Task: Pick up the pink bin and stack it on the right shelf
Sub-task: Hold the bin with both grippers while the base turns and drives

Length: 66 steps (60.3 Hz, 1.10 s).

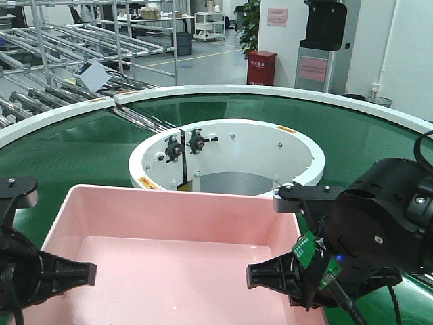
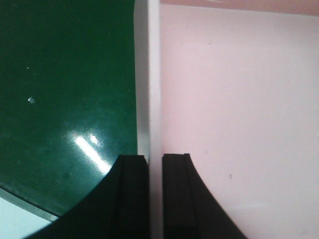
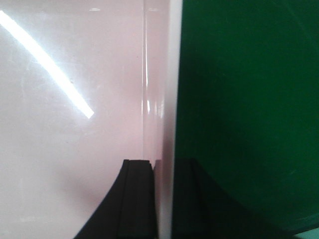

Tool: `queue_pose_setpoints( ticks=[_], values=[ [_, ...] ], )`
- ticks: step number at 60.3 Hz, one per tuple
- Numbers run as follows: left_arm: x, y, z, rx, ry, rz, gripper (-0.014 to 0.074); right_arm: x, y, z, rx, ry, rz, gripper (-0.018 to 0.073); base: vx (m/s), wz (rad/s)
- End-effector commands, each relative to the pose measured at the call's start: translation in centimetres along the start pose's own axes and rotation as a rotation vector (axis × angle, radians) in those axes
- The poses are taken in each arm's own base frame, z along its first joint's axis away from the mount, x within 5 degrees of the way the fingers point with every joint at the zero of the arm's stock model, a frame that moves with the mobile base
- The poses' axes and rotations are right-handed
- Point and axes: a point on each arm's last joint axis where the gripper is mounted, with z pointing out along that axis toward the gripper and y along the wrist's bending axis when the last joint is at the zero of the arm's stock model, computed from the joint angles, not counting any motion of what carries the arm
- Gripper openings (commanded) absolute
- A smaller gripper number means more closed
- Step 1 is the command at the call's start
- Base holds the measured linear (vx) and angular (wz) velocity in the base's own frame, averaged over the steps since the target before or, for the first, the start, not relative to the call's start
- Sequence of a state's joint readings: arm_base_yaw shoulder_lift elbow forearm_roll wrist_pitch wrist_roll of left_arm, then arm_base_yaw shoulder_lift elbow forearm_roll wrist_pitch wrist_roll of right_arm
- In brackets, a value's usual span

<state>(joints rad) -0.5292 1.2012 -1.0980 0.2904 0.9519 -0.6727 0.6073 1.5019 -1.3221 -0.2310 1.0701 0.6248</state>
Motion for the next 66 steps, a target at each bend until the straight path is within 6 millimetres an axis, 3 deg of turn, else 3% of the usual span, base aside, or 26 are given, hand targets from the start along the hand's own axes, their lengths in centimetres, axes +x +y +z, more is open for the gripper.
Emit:
queue_pose_setpoints(
  ticks=[1,44,66],
  values=[
    [-1.38,-0.31,-2.26,0.079,-0.146,-0.009,0.0109,-0.83,-0.97,-1.61,0.046,-0.093,-0.033,0.0046,0.0,0.0],
    [-1.38,-0.31,-2.26,0.079,-0.146,-0.009,0.0109,-0.82,-0.97,-1.61,0.045,-0.092,-0.032,0.0046,0.0,-0.01],
    [-1.38,-0.31,-2.26,0.079,-0.146,-0.009,0.0109,-0.83,-0.97,-1.61,0.046,-0.093,-0.033,0.0046,-0.05,-0.39]
  ],
)
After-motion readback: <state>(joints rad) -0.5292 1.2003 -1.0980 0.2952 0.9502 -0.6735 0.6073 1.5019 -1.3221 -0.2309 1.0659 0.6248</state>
